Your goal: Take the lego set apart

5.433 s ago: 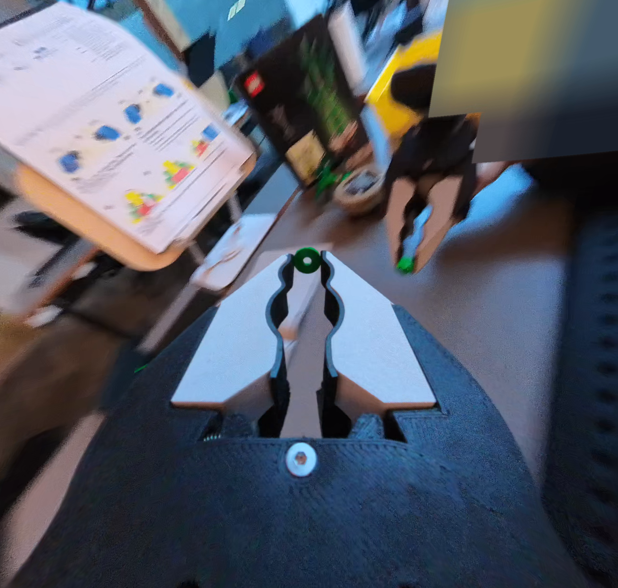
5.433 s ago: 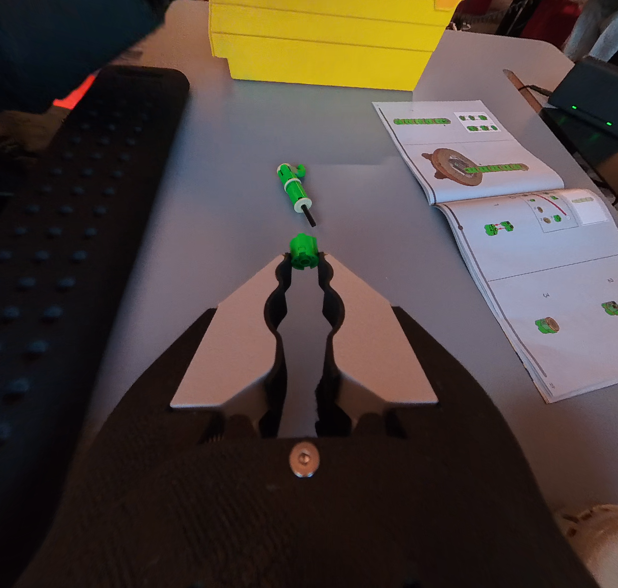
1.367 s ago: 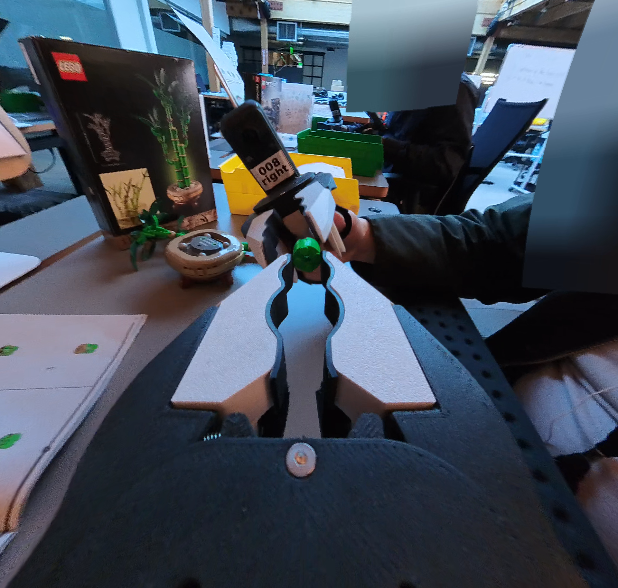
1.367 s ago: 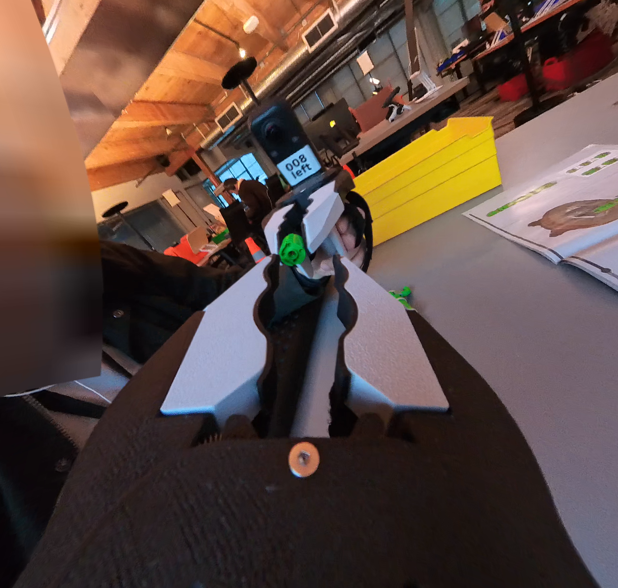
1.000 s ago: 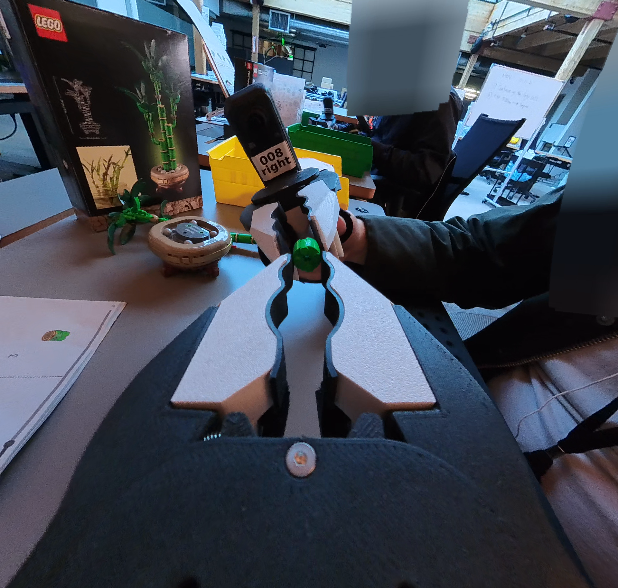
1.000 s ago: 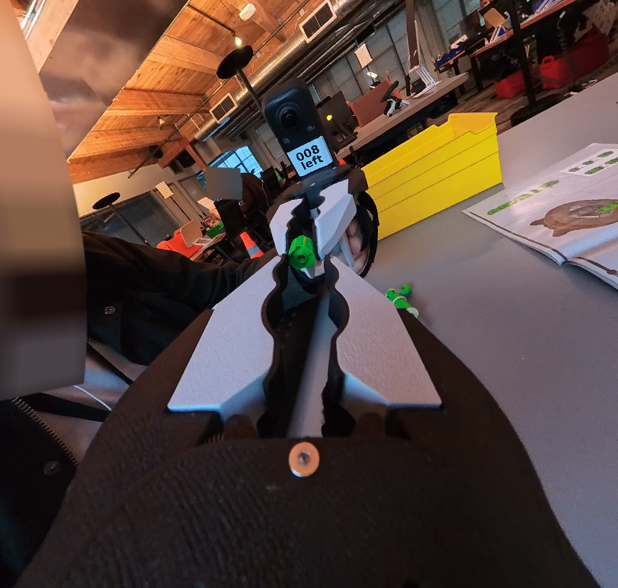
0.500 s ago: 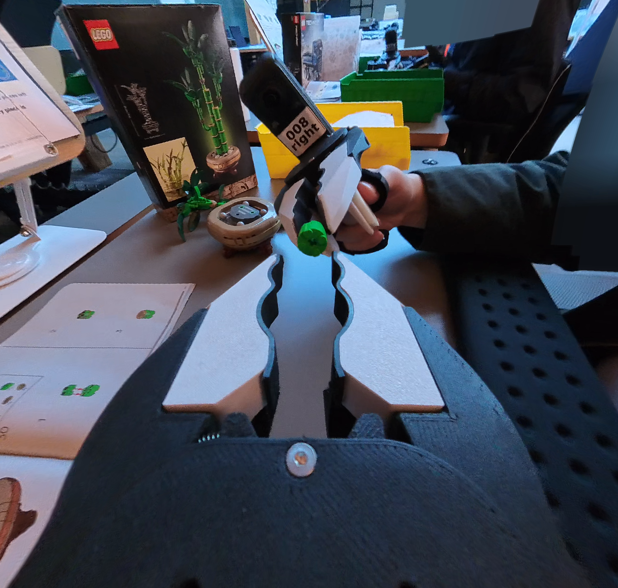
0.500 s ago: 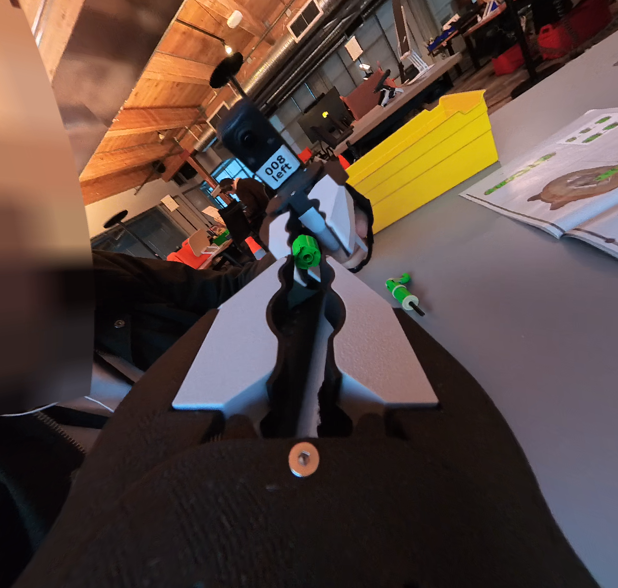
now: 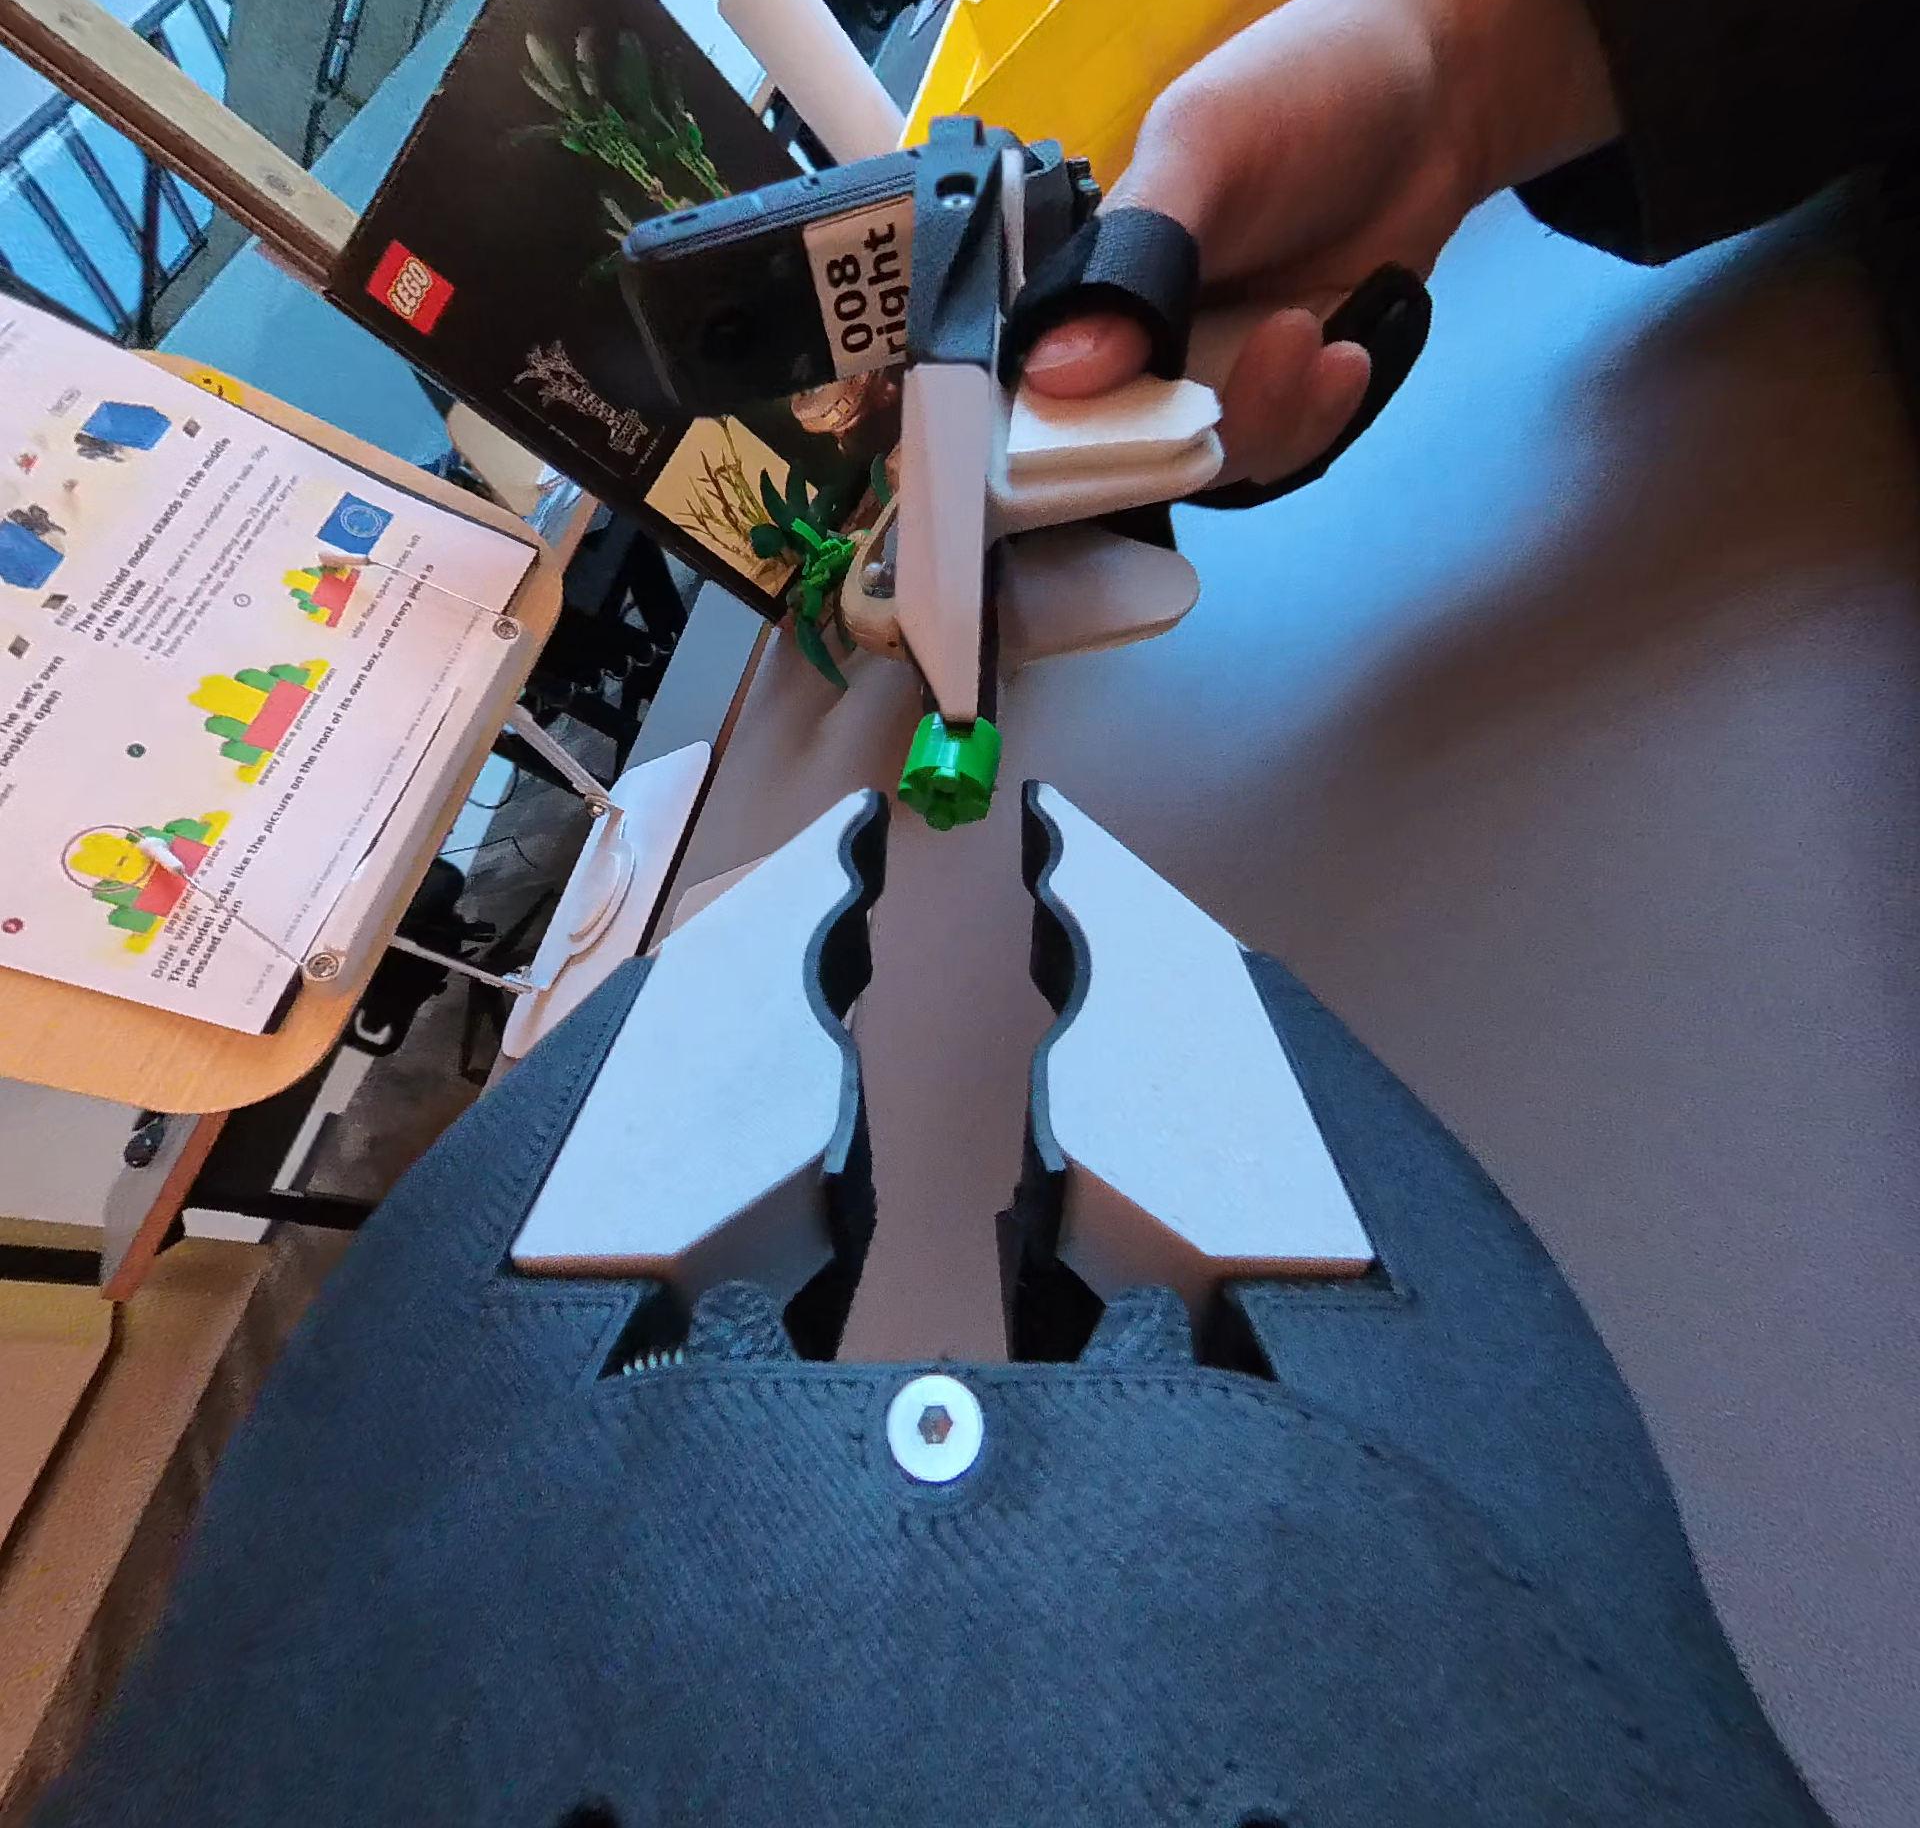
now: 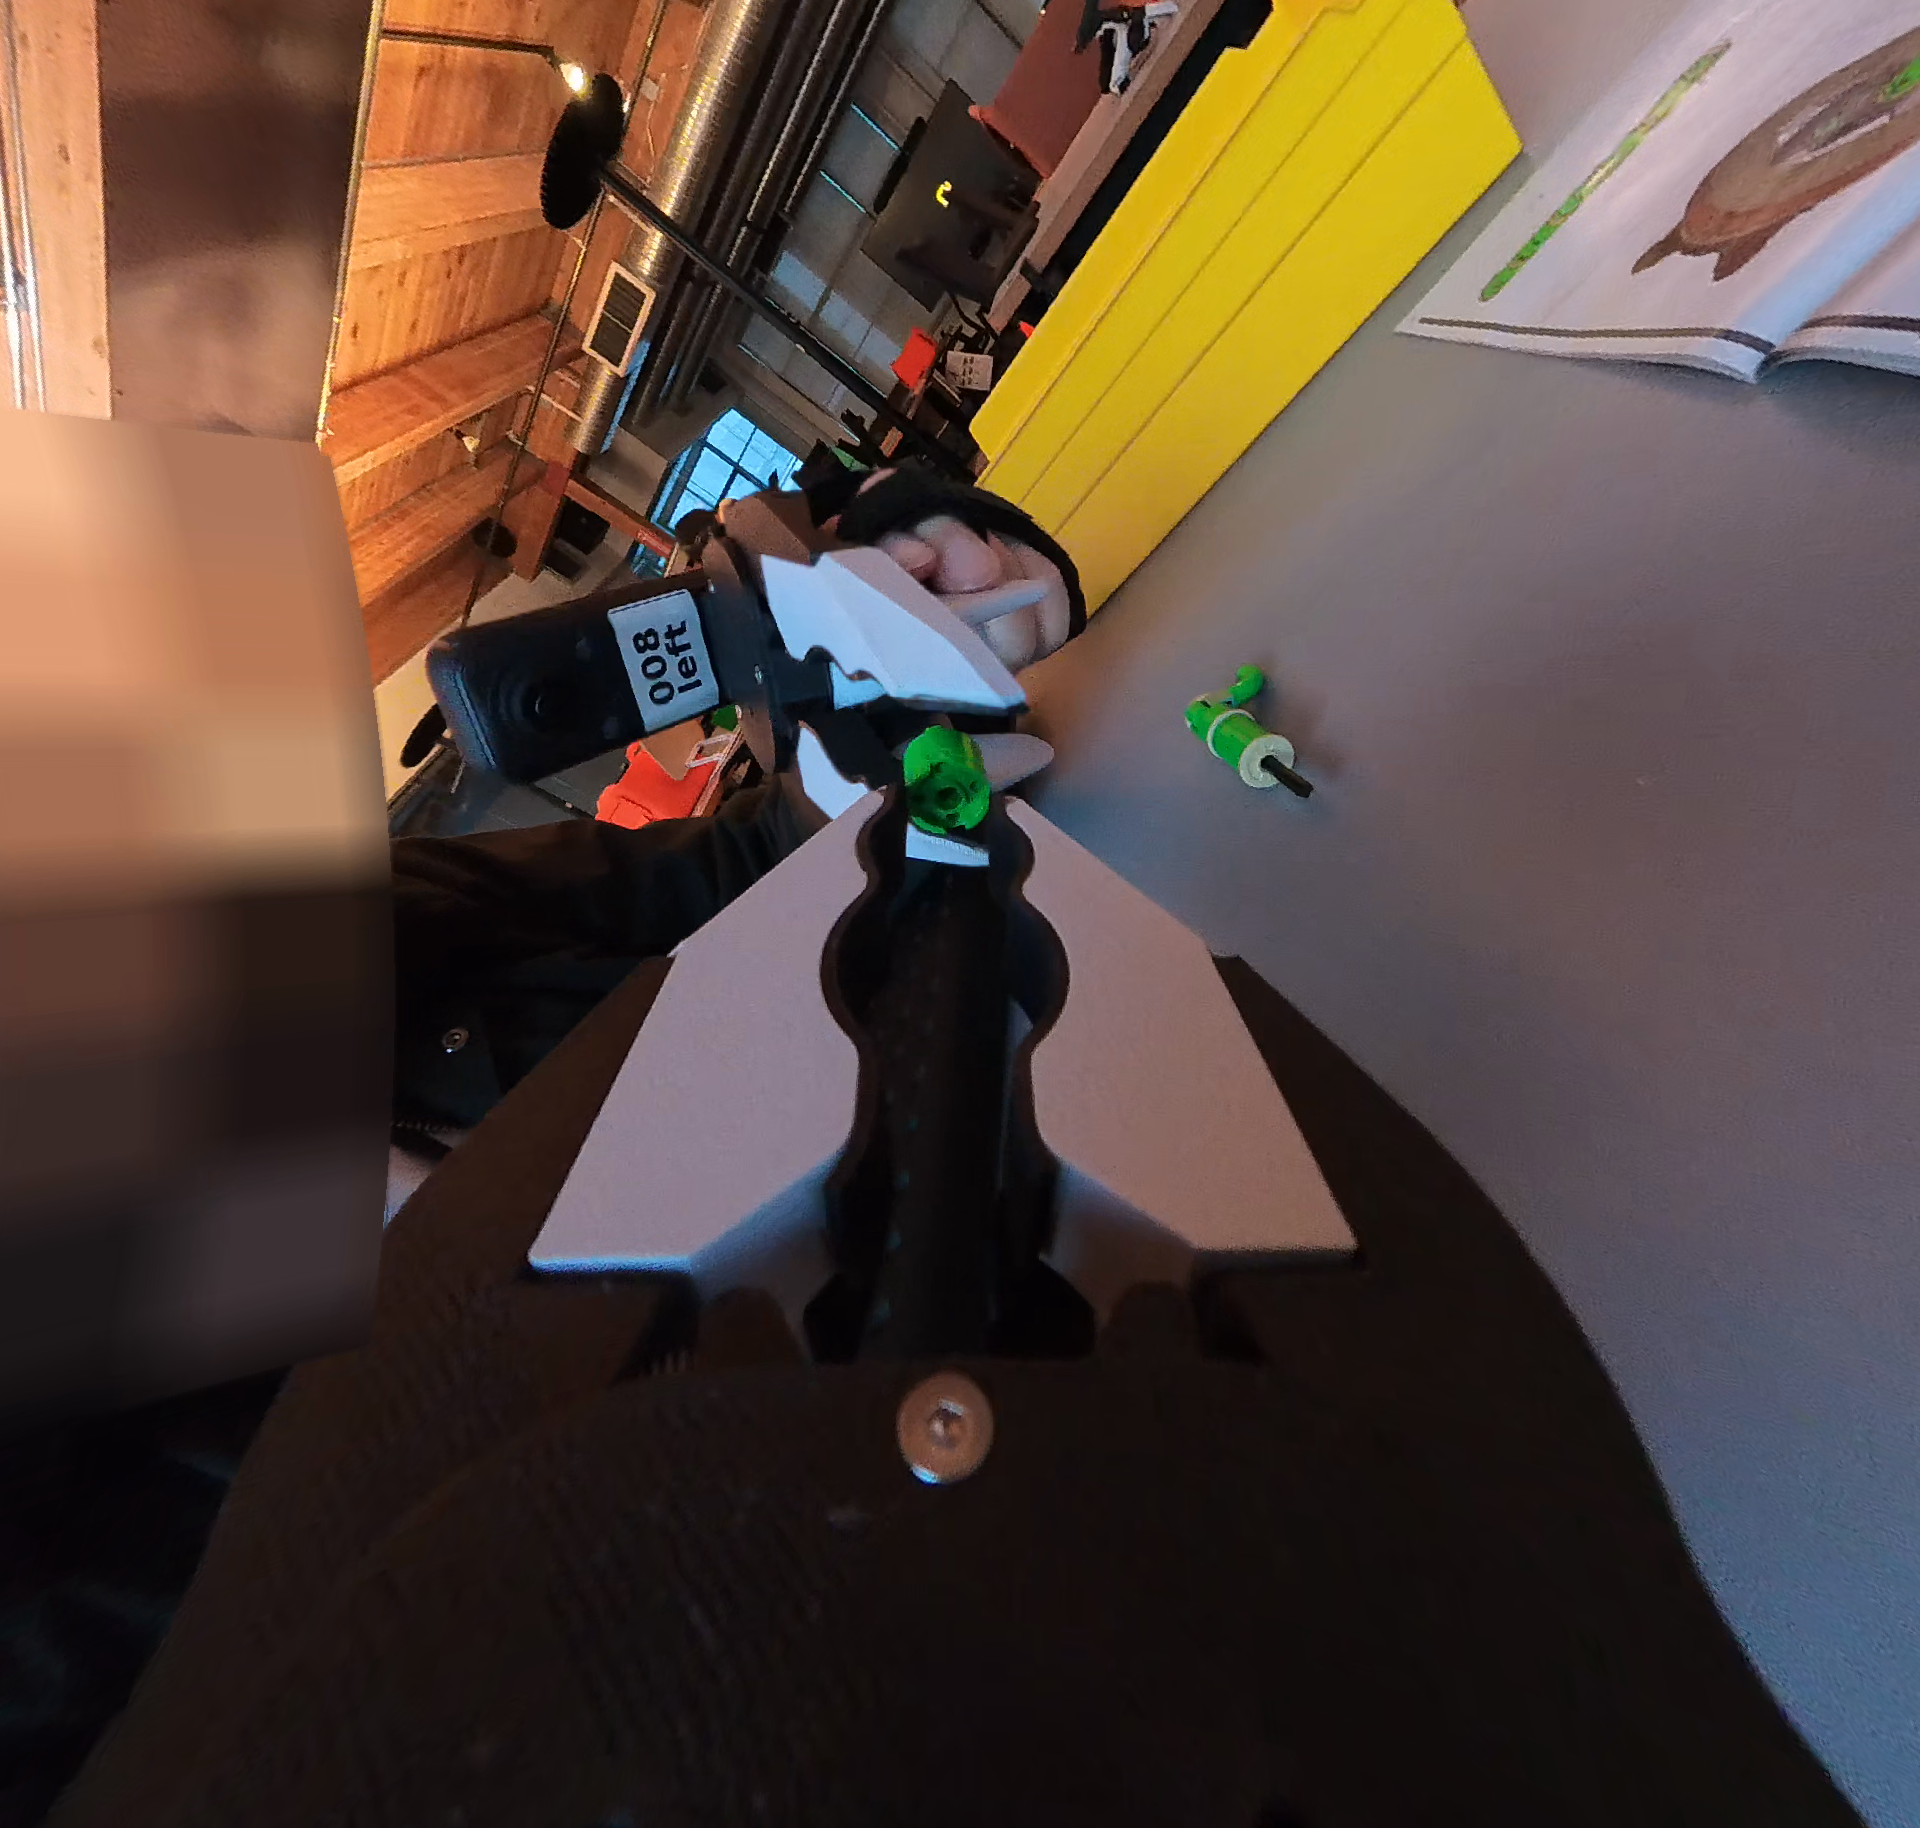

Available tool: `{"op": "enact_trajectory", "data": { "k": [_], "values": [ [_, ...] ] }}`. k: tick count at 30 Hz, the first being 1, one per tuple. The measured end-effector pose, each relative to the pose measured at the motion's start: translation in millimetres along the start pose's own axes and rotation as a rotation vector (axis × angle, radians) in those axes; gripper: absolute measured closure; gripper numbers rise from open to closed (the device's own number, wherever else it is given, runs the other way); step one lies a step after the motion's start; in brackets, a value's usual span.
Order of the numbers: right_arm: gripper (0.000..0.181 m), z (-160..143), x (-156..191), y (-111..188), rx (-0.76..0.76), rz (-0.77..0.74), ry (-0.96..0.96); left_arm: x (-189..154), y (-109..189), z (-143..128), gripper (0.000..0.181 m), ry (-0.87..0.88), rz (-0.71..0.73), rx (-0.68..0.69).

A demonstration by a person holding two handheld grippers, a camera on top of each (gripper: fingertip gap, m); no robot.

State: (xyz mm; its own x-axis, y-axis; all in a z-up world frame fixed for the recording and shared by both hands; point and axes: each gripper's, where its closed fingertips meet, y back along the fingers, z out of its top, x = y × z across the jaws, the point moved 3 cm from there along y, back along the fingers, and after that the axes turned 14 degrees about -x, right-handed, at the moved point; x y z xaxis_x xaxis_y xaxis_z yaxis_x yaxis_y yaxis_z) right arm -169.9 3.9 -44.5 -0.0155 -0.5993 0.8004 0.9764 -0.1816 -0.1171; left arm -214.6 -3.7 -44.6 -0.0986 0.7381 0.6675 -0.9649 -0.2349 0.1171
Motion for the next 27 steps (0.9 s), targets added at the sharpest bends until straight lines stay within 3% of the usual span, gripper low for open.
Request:
{"op": "enact_trajectory", "data": {
  "k": [4,9,12,17,27],
  "values": [
    [0.167,-3,-4,0,0.016,-0.020,-0.019,0,-1,-1,0.155,-0.043,0.017,0.017],
    [0.167,-5,-7,-1,0.024,-0.037,-0.026,-6,-3,-4,0.166,-0.065,-0.013,0.037],
    [0.167,-3,-5,-1,0.007,-0.010,-0.015,-4,-3,-2,0.166,-0.022,-0.013,0.027],
    [0.152,6,-1,-1,-0.064,0.036,-0.014,2,1,6,0.166,0.093,-0.010,-0.036],
    [0.165,2,3,-5,-0.044,0.075,-0.017,-2,0,5,0.166,0.102,-0.035,-0.028]
  ]
}}
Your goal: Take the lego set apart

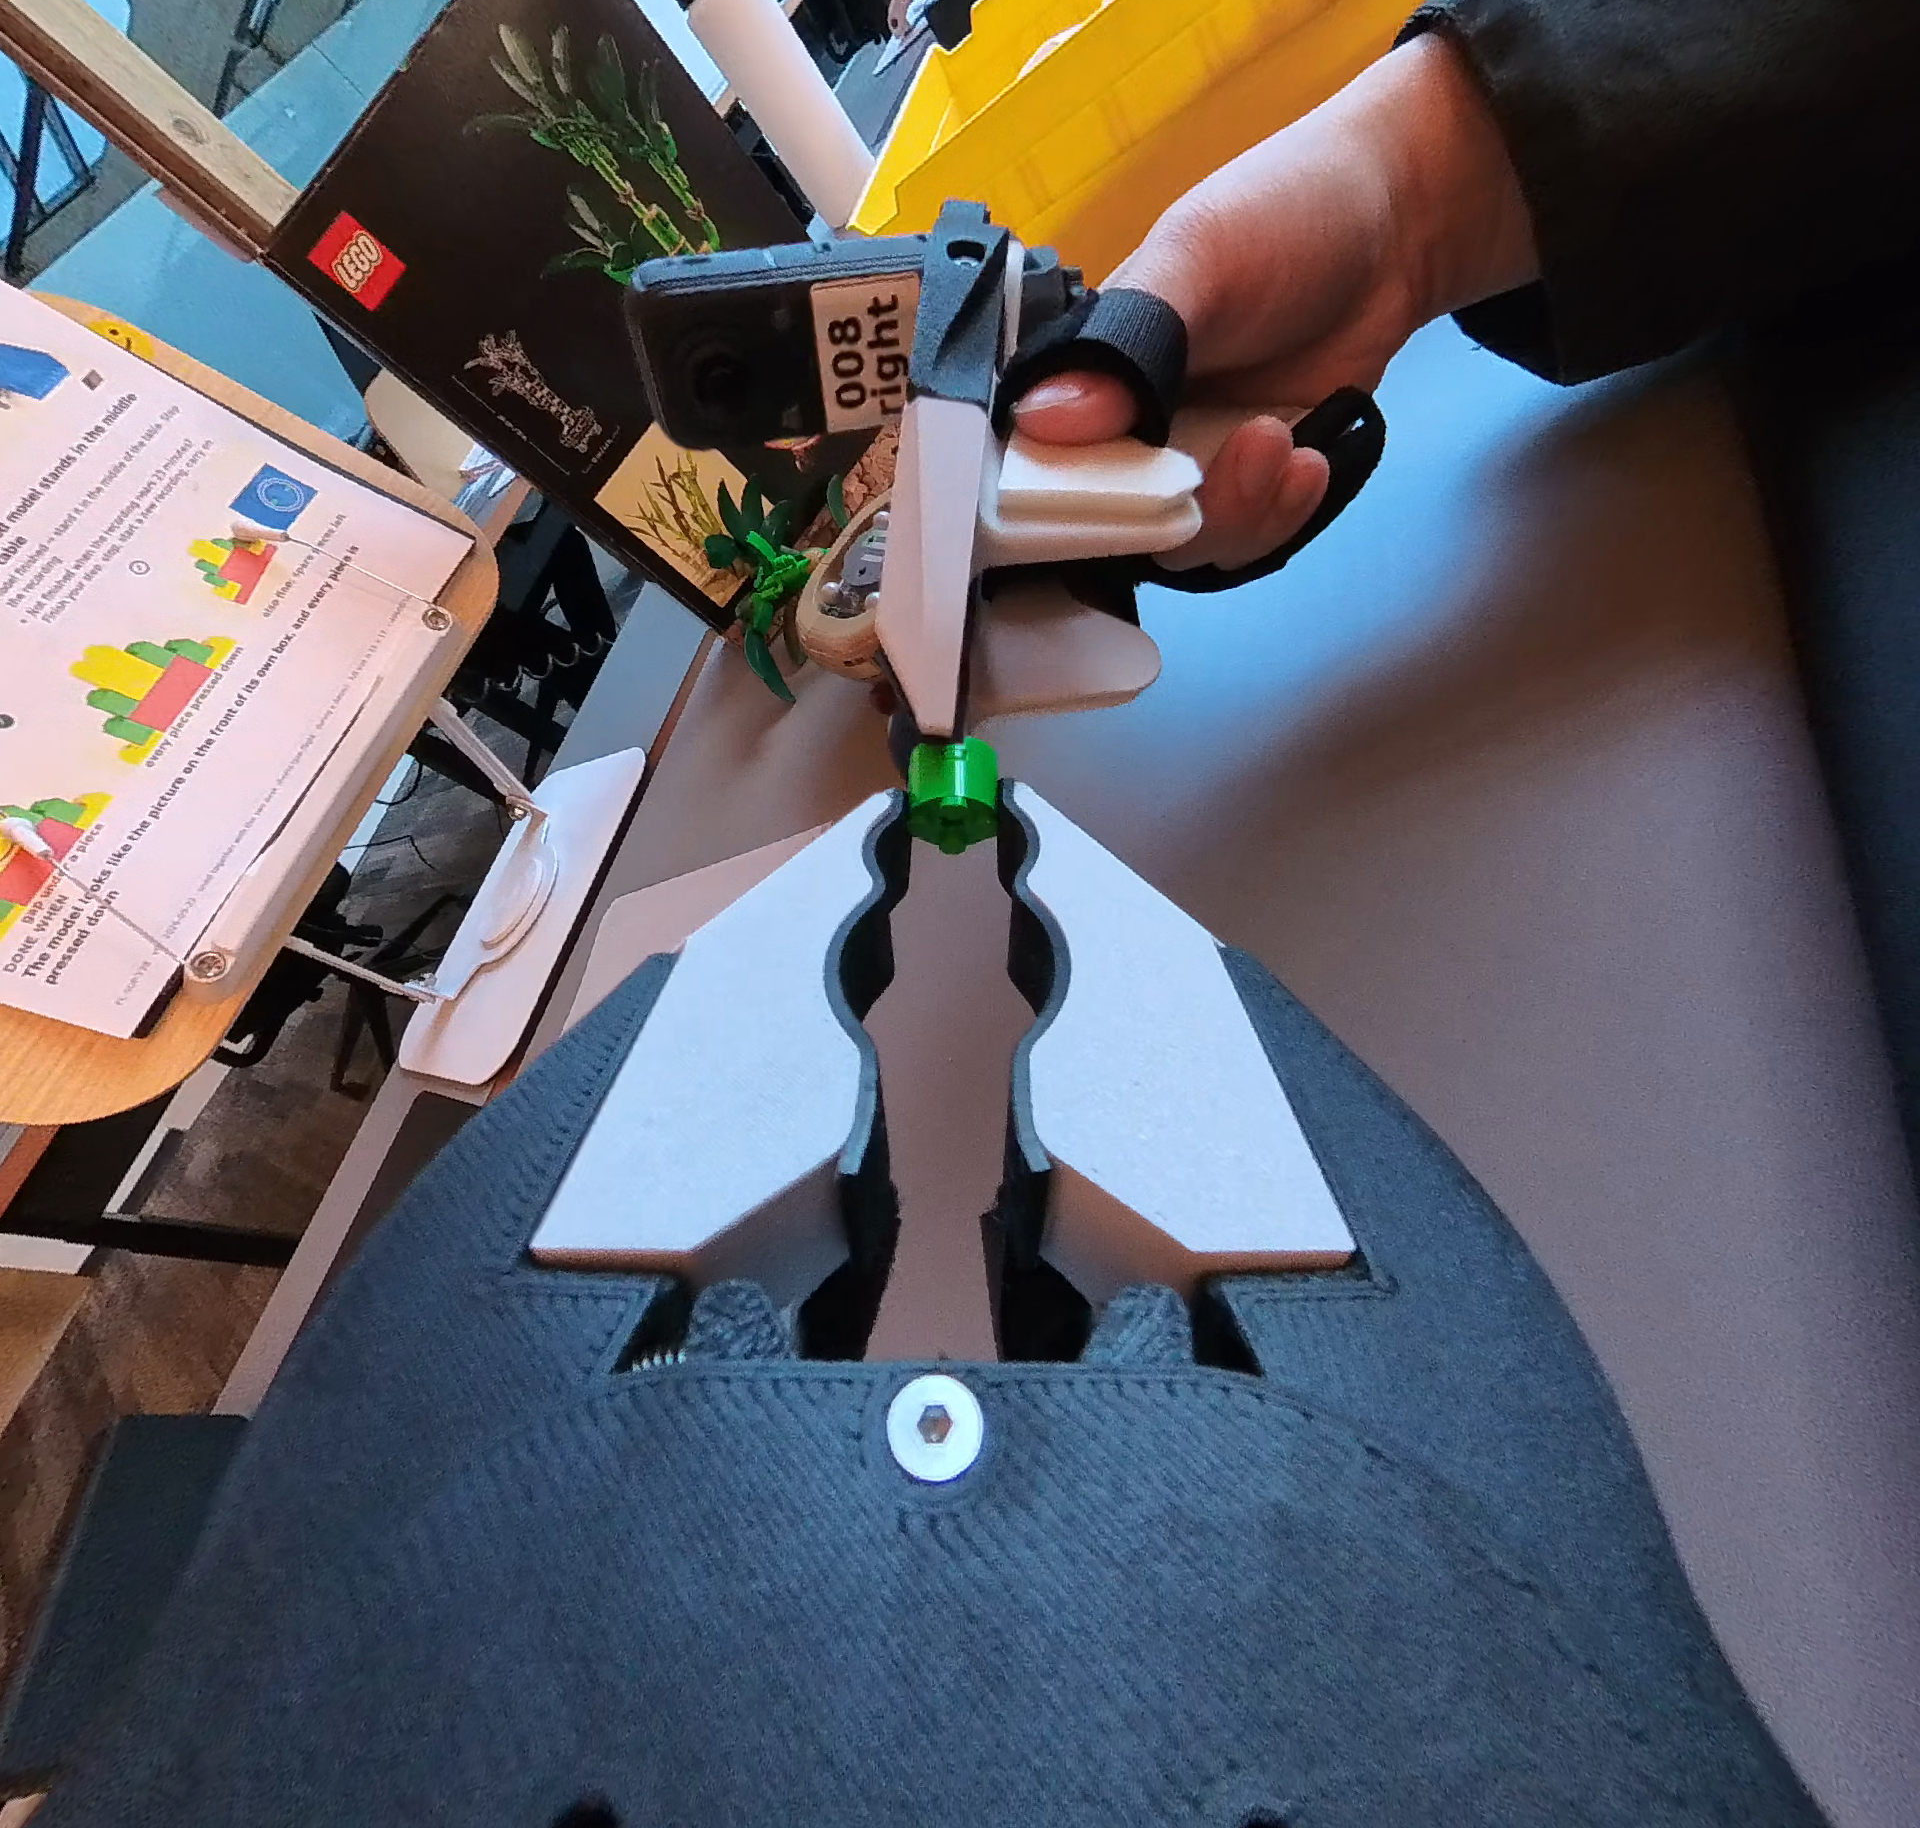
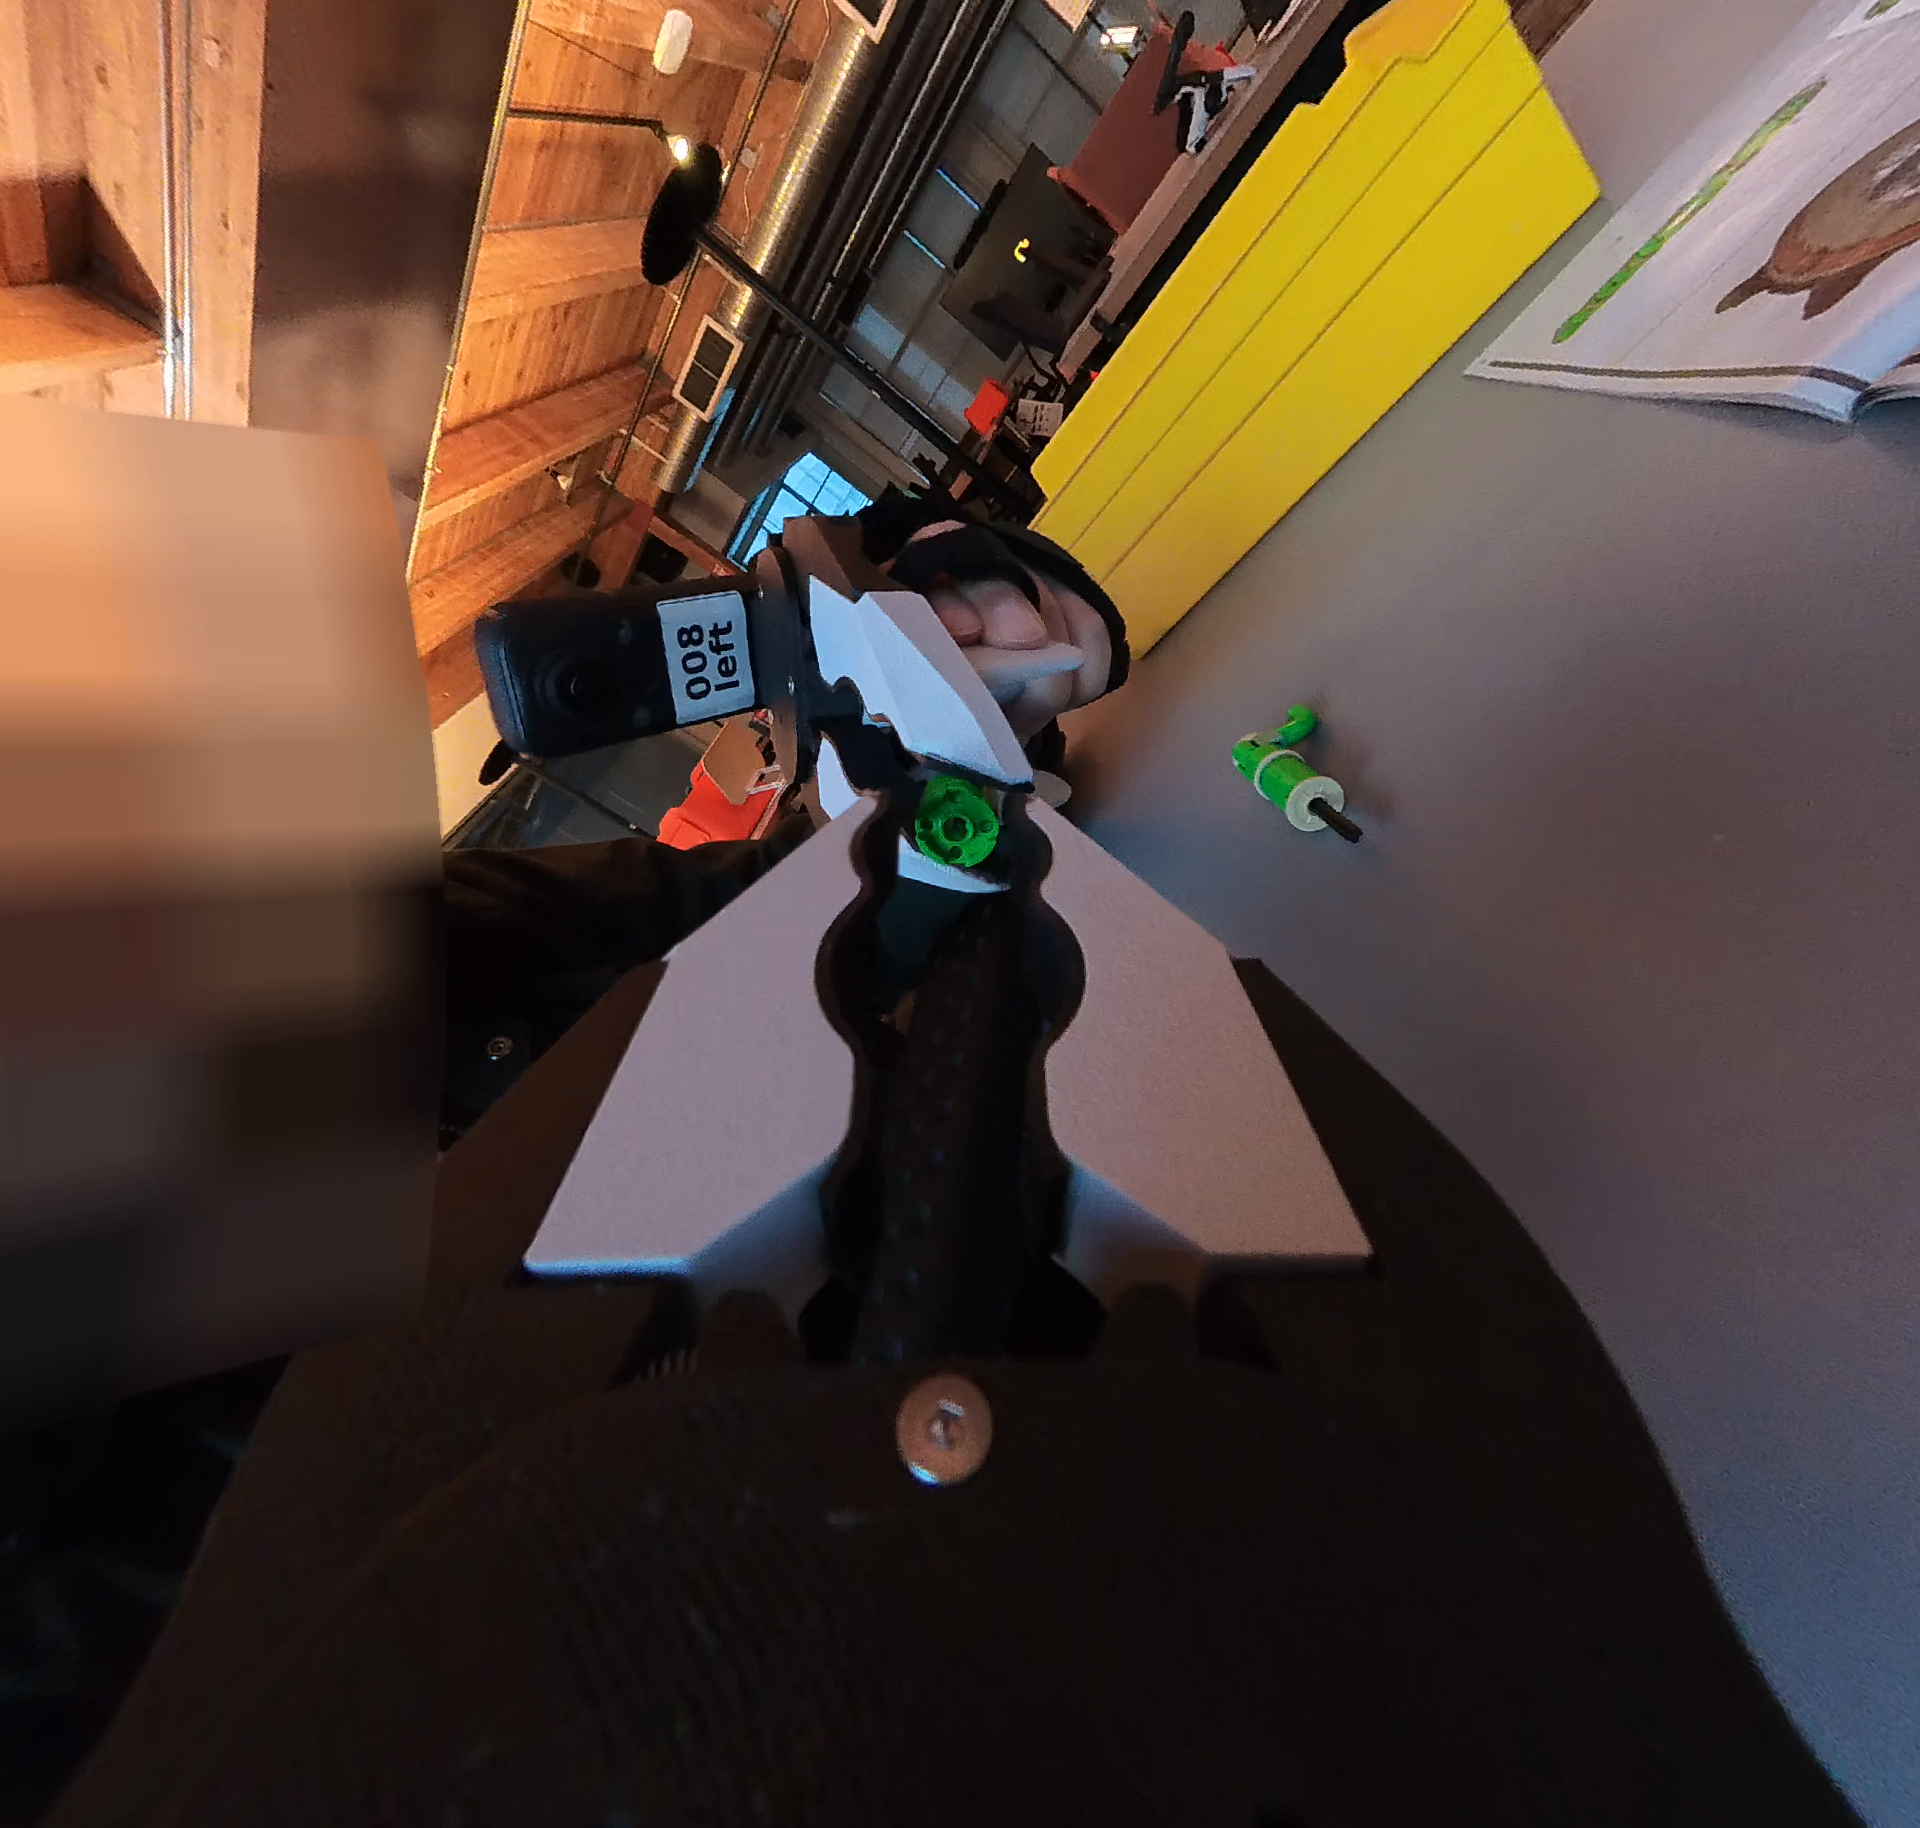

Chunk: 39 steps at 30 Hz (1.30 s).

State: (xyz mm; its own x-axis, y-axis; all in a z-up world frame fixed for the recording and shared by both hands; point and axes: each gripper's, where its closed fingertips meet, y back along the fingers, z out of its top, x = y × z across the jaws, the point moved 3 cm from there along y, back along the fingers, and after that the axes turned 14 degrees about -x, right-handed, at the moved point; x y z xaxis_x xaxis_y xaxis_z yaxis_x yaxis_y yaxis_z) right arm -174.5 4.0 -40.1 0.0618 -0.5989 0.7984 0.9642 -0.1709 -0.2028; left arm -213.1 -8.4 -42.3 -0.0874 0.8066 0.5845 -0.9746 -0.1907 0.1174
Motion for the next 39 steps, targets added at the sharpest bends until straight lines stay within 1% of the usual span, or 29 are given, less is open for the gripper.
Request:
{"op": "enact_trajectory", "data": {
  "k": [17,19,25,29,39],
  "values": [
    [0.167,-2,0,1,0.032,-0.018,0.036,-1,0,-1,0.167,0.007,-0.010,0.006],
    [0.167,-2,2,1,0.045,-0.026,0.043,-1,0,1,0.167,0.010,-0.010,-0.003],
    [0.168,3,14,2,0.025,0.041,0.012,3,1,15,0.166,0.033,0.020,-0.067],
    [0.168,1,11,6,0.048,0.030,-0.008,0,-2,12,0.166,0.014,0.009,-0.042],
    [0.168,-1,16,6,0.074,0.024,0.019,-1,0,16,0.166,0.052,-0.026,-0.061]
  ]
}}
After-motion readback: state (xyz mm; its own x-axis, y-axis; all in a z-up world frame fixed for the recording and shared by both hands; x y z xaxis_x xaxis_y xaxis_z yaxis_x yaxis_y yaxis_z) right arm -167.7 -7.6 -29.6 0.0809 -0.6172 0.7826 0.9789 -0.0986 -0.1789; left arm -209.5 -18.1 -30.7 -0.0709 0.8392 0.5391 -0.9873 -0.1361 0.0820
